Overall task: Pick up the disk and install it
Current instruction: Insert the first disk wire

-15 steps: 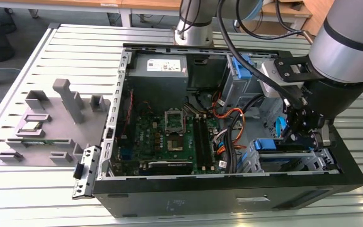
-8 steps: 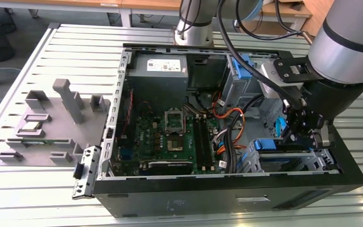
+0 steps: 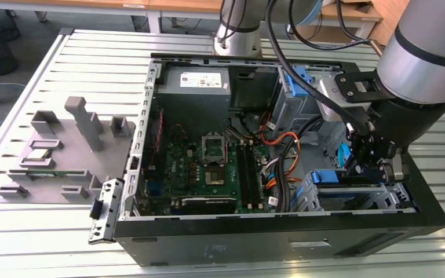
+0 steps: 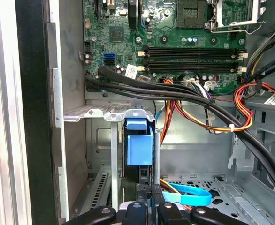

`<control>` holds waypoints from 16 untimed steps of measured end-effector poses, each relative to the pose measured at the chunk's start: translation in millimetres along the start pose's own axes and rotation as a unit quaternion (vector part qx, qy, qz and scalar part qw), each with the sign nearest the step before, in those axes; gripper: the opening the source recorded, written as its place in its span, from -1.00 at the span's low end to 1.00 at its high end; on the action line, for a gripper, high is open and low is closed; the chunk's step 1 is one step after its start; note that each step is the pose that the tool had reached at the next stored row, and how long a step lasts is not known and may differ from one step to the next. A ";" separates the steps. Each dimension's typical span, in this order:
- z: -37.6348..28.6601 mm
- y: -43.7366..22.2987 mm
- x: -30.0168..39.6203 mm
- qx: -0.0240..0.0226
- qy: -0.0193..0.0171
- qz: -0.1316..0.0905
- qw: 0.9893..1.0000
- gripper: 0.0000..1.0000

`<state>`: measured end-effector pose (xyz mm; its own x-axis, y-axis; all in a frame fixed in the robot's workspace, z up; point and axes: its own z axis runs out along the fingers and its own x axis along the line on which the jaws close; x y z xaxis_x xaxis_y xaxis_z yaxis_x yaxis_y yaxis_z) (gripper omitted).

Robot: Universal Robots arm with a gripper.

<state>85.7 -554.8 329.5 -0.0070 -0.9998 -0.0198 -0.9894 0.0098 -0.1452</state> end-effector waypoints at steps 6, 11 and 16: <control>1.3 0.2 0.0 0.000 0.000 0.000 1.000 -0.68; 1.7 0.2 0.0 0.000 0.000 0.000 1.000 -0.68; 1.6 0.2 0.0 0.000 0.000 0.000 1.000 -0.53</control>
<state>85.7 -554.8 327.9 -0.0070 -0.9998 -0.0199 -0.9894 0.0098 -0.1452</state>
